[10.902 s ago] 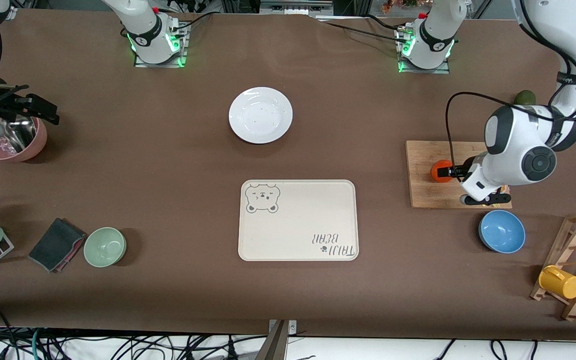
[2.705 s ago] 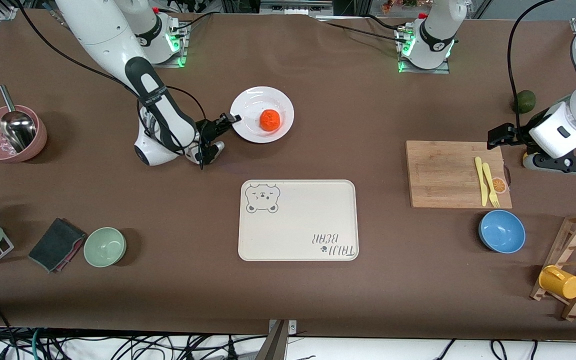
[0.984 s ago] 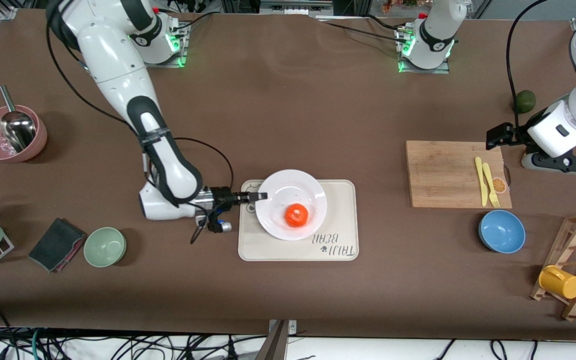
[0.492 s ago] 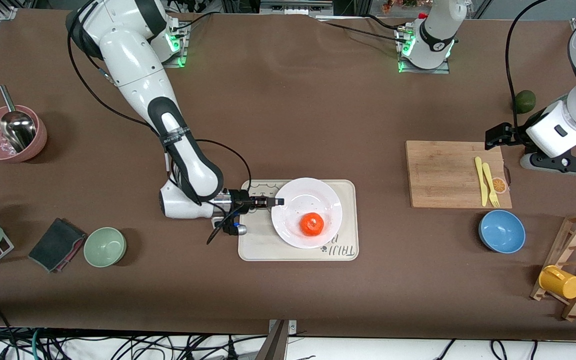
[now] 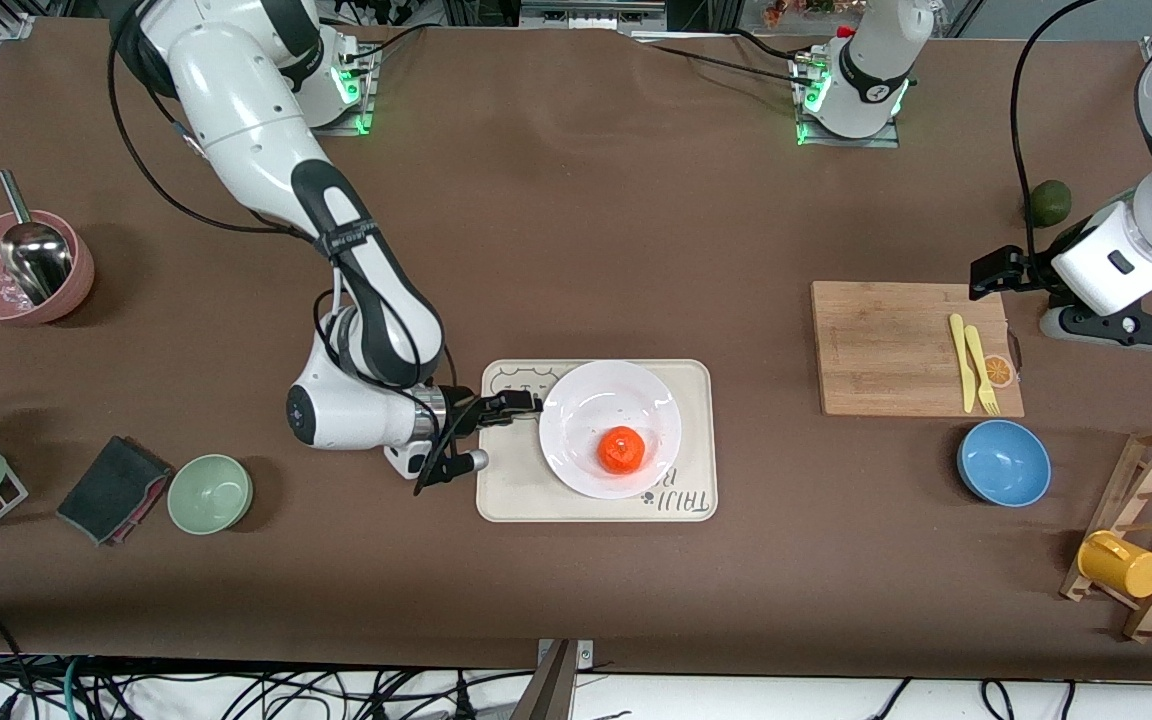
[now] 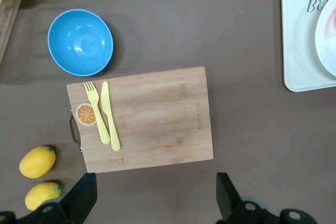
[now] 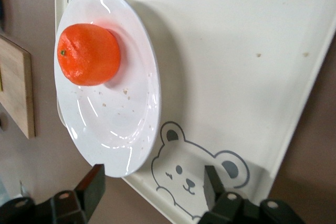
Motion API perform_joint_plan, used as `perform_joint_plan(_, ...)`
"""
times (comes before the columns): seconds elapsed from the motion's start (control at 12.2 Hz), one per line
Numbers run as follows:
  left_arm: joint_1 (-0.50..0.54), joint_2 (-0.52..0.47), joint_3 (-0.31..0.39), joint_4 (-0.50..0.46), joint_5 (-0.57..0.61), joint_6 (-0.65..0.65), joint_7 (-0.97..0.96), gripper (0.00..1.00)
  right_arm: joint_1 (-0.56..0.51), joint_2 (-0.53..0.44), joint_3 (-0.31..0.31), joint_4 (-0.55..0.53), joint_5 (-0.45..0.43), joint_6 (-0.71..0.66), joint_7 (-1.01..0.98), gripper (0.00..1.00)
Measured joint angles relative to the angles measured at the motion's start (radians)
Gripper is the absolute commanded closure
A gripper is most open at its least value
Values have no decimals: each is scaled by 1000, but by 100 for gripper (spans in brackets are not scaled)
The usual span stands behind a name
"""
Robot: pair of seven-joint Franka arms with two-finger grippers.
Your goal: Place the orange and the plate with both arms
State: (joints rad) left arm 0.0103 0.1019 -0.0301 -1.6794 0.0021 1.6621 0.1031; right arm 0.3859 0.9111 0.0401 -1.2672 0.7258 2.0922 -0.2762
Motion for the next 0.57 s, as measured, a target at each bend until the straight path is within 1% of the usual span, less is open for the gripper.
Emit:
perform_joint_plan(0.25, 0, 0, 0, 0, 0, 0, 0, 0, -1, -60, -18, 0, -295, -105, 51, 0)
perform_joint_plan(0.41, 0, 0, 0, 0, 0, 0, 0, 0, -1, -91, -22, 1, -510, -132, 78, 0)
perform_joint_plan(0.57, 0, 0, 0, 0, 0, 0, 0, 0, 0, -139, -46, 4, -682, -164, 88, 0)
